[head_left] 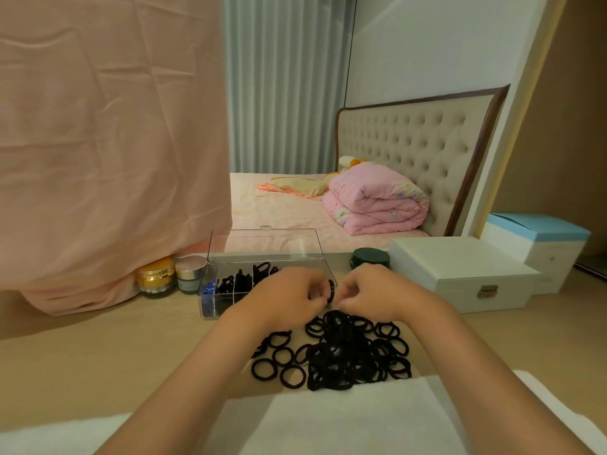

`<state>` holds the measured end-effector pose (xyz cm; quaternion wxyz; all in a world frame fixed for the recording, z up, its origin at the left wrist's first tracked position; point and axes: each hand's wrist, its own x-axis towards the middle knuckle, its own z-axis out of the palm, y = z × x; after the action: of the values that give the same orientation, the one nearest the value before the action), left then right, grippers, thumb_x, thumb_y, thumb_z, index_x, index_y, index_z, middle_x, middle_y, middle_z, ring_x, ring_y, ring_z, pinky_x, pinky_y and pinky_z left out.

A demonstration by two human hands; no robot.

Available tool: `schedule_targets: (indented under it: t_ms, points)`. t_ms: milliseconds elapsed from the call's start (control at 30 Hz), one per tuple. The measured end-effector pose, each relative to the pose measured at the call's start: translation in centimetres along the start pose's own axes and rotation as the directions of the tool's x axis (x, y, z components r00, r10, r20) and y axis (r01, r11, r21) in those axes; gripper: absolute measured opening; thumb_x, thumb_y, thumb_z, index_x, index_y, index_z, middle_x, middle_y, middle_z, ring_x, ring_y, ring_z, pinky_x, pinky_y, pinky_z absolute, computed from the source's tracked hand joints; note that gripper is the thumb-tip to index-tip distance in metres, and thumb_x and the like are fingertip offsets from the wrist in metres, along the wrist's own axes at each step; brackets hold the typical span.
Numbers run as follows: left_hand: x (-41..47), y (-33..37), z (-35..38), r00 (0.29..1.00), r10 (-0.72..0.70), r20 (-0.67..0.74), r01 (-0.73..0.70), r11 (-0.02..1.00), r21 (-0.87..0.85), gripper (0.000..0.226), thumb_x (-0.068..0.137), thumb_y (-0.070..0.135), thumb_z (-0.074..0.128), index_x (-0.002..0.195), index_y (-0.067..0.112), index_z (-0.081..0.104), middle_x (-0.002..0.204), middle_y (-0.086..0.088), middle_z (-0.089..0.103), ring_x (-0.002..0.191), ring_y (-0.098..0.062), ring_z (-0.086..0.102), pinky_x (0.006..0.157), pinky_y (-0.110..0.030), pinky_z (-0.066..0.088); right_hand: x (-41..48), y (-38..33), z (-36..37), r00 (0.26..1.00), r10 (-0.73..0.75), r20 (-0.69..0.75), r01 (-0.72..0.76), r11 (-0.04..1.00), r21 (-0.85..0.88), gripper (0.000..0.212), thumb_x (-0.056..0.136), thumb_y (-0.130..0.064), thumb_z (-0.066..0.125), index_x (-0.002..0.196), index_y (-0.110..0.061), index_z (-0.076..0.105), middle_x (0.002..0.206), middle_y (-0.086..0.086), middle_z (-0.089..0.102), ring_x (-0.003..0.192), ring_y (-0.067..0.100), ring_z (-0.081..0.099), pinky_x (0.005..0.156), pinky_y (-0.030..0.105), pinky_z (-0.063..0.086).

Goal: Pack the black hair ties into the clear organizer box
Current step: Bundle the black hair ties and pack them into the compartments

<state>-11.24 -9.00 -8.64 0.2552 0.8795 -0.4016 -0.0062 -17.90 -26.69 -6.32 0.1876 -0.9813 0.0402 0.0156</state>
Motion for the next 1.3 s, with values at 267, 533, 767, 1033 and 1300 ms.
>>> schedule_targets:
  t_ms: [267,533,767,1033,1300]
  points:
    - [-2.3,0.4,3.2,0.986,-0.002,0.164,0.0,1.0,0.011,0.039,0.093,0.034,0.062,0.132,0.04,0.062,0.125,0.012,0.053,0.111,-0.009,0.053,0.099,-0.034,0.049,-1.8,-0.6,2.2,0.981,0.153,0.121,-0.128,0.972,-0.197,0.042,0.077,-0.049,0.077,0.107,-0.02,0.071,0.094,0.001,0.071,0.084,0.015,0.068,0.078,0.033,0.061]
    - [-3.7,-1.1,2.3,0.996,-0.054,0.071,0.059,0.995,-0.081,0.037,0.094,0.034,0.064,0.131,0.039,0.06,0.118,0.018,0.06,0.105,-0.001,0.058,0.1,-0.031,0.05,-1.1,-0.7,2.4,0.998,-0.044,0.048,0.044,0.999,-0.012,0.019,0.087,-0.021,0.077,0.106,-0.024,0.08,0.092,-0.007,0.074,0.08,0.005,0.069,0.077,0.025,0.06]
    - [-3.9,-0.6,0.4,0.991,-0.137,-0.001,0.112,0.816,-0.567,0.033,0.091,0.042,0.07,0.121,0.03,0.071,0.11,0.013,0.076,0.099,-0.002,0.071,0.083,-0.022,0.057,-1.8,-1.6,1.5,0.993,-0.048,-0.106,0.098,0.843,0.529,0.015,0.083,-0.033,0.083,0.097,-0.033,0.081,0.1,-0.008,0.076,0.074,0.035,0.071,0.061,0.03,0.062]
    - [-4.1,-1.5,-0.5,0.963,-0.266,0.036,0.242,0.804,-0.542,0.013,0.09,0.022,0.074,0.102,0.026,0.078,0.089,0.006,0.078,0.077,-0.004,0.07,0.07,-0.019,0.057,-1.5,-1.4,2.3,1.0,0.01,-0.002,-0.005,0.704,0.71,0.022,0.099,-0.024,0.065,0.119,-0.016,0.071,0.103,0.004,0.076,0.074,0.014,0.075,0.055,0.025,0.058]
    - [-4.1,-2.4,-0.9,0.947,-0.297,0.124,0.321,0.832,-0.452,0.023,0.097,0.029,0.064,0.103,0.008,0.071,0.087,0.006,0.069,0.076,-0.003,0.066,0.071,-0.02,0.052,0.8,0.2,5.5,0.959,0.2,-0.202,-0.245,0.943,-0.227,0.047,0.096,-0.064,0.05,0.09,-0.023,0.071,0.079,-0.003,0.068,0.074,0.016,0.065,0.075,0.037,0.059]
